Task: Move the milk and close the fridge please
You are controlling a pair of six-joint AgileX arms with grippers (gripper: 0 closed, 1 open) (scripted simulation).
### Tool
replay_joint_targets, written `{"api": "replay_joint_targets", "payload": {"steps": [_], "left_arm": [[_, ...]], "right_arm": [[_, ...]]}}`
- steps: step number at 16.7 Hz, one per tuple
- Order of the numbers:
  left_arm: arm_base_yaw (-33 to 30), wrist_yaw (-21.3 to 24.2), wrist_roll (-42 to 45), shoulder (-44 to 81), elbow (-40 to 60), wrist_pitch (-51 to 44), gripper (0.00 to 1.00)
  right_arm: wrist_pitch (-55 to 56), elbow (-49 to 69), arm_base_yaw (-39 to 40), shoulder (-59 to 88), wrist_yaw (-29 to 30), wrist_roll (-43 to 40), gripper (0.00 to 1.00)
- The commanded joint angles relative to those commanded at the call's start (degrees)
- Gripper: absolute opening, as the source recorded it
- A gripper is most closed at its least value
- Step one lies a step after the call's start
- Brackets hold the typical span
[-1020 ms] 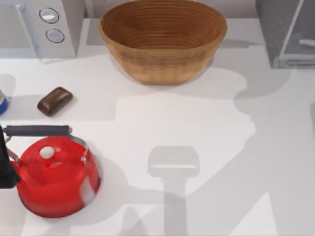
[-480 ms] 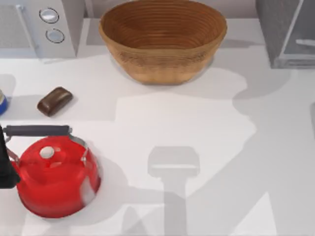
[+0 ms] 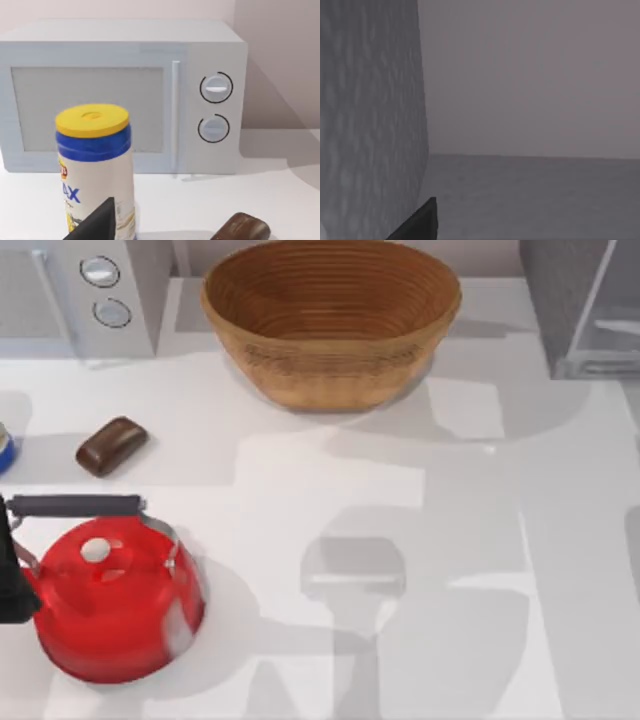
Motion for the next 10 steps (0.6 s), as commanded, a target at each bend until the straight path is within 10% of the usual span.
{"api": "replay_joint_targets", "payload": {"steps": [10], "left_arm": [[0.0,0.0,0.0,0.0,0.0,0.0,1.0]], "right_arm": [[-18.0,-35.3,4.6,-63.4,5.4,0.4,1.0]]}}
